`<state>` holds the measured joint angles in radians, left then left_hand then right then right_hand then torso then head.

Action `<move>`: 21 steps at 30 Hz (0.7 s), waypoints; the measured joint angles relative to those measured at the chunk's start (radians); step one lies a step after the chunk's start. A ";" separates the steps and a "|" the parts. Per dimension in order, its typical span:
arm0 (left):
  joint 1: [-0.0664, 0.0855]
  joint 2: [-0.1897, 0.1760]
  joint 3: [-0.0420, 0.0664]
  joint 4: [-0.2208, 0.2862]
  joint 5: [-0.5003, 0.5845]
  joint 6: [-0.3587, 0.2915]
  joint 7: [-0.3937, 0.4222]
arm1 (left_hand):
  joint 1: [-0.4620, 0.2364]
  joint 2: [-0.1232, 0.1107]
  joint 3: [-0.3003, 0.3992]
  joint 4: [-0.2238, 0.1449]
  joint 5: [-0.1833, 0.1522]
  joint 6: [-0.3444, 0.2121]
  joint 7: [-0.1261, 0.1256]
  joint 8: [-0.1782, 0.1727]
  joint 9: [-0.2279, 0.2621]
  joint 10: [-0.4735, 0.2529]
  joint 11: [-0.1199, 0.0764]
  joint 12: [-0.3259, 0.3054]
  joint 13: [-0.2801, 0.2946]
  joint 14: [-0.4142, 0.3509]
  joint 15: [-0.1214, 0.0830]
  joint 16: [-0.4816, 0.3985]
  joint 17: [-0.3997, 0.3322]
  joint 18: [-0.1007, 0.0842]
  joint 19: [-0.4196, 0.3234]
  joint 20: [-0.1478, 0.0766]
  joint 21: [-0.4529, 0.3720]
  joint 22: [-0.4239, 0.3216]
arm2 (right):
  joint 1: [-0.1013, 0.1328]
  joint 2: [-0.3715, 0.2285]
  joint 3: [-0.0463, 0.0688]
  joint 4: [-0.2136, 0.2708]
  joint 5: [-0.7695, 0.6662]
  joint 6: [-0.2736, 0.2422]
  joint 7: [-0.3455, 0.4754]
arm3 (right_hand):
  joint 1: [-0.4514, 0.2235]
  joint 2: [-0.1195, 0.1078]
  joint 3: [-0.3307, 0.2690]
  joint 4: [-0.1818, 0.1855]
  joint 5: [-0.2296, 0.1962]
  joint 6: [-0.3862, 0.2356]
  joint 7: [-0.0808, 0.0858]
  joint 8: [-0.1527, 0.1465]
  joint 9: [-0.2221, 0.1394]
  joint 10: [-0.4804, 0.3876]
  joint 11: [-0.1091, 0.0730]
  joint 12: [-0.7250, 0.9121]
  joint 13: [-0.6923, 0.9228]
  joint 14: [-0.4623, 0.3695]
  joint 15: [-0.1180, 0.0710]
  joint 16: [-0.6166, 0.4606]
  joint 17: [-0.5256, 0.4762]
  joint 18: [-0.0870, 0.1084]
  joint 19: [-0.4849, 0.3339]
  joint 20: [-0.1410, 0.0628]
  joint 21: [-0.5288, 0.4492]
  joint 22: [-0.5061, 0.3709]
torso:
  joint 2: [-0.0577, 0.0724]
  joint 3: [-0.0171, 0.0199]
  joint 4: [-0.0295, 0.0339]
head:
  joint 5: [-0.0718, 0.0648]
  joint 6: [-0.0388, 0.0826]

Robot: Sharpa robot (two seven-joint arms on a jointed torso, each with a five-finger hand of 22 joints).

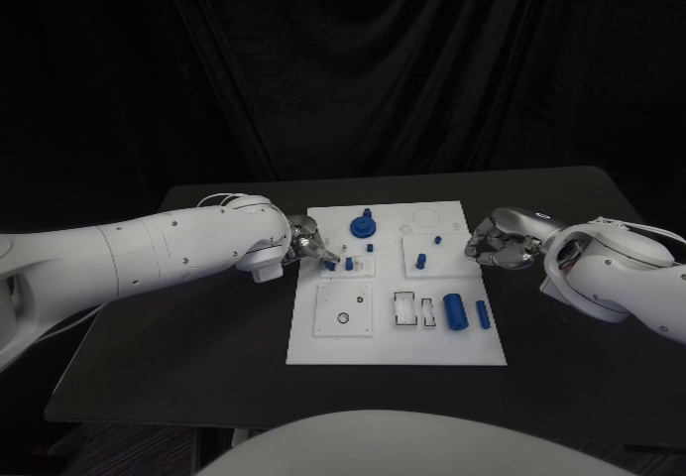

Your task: Assemble the parts on the task board

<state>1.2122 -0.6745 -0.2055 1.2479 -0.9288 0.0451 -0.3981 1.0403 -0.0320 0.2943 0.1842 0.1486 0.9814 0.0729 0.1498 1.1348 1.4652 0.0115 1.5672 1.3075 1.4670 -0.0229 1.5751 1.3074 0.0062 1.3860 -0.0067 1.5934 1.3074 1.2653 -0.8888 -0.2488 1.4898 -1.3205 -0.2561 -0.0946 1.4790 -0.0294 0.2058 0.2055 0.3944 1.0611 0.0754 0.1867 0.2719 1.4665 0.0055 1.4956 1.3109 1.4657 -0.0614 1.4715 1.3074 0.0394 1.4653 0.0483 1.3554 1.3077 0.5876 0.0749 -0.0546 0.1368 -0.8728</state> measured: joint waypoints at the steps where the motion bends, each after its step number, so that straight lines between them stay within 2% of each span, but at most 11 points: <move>1: 0.000 0.000 0.000 -0.001 0.000 0.002 -0.001 | 0.000 0.000 -0.006 0.004 -0.001 0.000 0.000 -0.001 -0.002 0.000 0.000 0.000 0.000 0.000 0.000 0.000 0.000 0.000 -0.003 0.003 0.000 0.000 | 0.000 0.000 0.000 0.000 0.000 0.000 0.000 | 0.000 0.000 0.000 0.000 0.000 0.000 0.000 0.000 0.000 0.000 0.000 0.000 0.000 0.000 0.000 0.000 0.000 0.000 0.000 0.000 0.000 0.000 | 0.000 0.0000 -0.0002 | 0.000 0.000; 6: 0.000 0.001 0.002 -0.004 0.000 0.012 -0.004 | -0.012 0.001 -0.044 0.025 -0.022 0.001 0.006 -0.014 -0.018 0.001 0.005 0.000 0.000 -0.003 0.003 0.000 0.000 0.000 -0.023 0.005 0.005 0.000 | 0.000 0.000 0.000 0.000 0.000 0.003 -0.002 | 0.000 0.000 0.000 0.000 0.000 0.000 0.000 0.000 0.000 0.000 0.000 0.000 0.000 0.000 0.000 0.000 0.000 0.000 0.000 0.000 0.000 0.000 | 0.000 0.0000 -0.0005 | 0.002 0.000; 13: 0.001 0.003 0.004 -0.008 0.001 0.020 -0.002 | -0.038 0.006 -0.116 0.064 -0.072 0.004 0.010 -0.025 -0.035 0.000 0.007 -0.004 0.000 0.000 0.007 0.000 0.000 0.000 -0.030 0.013 0.005 0.000 | -0.001 0.000 0.000 0.000 0.000 0.005 -0.003 | 0.000 0.000 0.000 0.000 0.000 0.000 0.000 0.000 0.000 0.000 0.000 0.000 0.000 0.000 0.000 0.000 0.000 0.000 0.000 0.000 0.000 0.000 | 0.000 0.0000 -0.0005 | 0.001 0.000; 18: 0.001 0.002 0.003 -0.010 0.001 0.022 0.003 | -0.068 0.025 -0.167 0.102 -0.080 0.009 0.014 -0.025 -0.039 0.003 0.010 -0.004 0.000 0.000 0.007 0.000 0.000 0.000 -0.035 0.018 0.005 0.000 | -0.001 0.000 0.000 0.000 0.000 0.006 -0.004 | 0.000 0.000 0.000 0.000 0.000 0.000 0.000 0.000 0.001 0.000 0.000 0.000 -0.001 0.000 0.000 0.000 0.000 0.000 0.000 0.000 -0.004 0.000 | 0.000 0.0000 -0.0005 | -0.001 0.000; 21: 0.001 0.002 0.002 -0.011 0.001 0.022 0.009 | -0.097 0.055 -0.199 0.106 -0.080 0.017 0.015 -0.023 -0.028 0.003 0.010 -0.004 0.000 0.000 0.007 0.000 0.000 0.000 -0.039 0.021 0.005 0.000 | -0.001 0.000 0.000 0.000 0.000 0.006 -0.004 | 0.000 0.000 0.000 0.000 0.000 0.000 0.000 0.000 0.001 0.000 0.000 0.000 -0.001 0.000 0.000 0.000 0.000 0.000 0.000 0.000 -0.004 0.000 | 0.000 0.0000 -0.0004 | -0.001 0.000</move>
<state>1.2128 -0.6729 -0.2031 1.2370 -0.9274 0.0669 -0.3887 0.9429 0.0231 0.0953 0.2905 0.0687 0.9987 0.0876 0.1269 1.1068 1.4680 0.0214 1.5630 1.3075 1.4670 -0.0158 1.5751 1.3074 0.0062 1.3474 0.0143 1.5988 1.3074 1.2646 -0.8893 -0.2488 1.4899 -1.3205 -0.2496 -0.0989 1.4791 -0.0294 0.2058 0.2055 0.3944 1.0611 0.0754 0.1867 0.2727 1.4665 0.0055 1.4957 1.3100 1.4657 -0.0614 1.4715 1.3073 0.0394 1.4653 0.0483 1.3515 1.3075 0.5875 0.0749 -0.0550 0.1362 -0.8728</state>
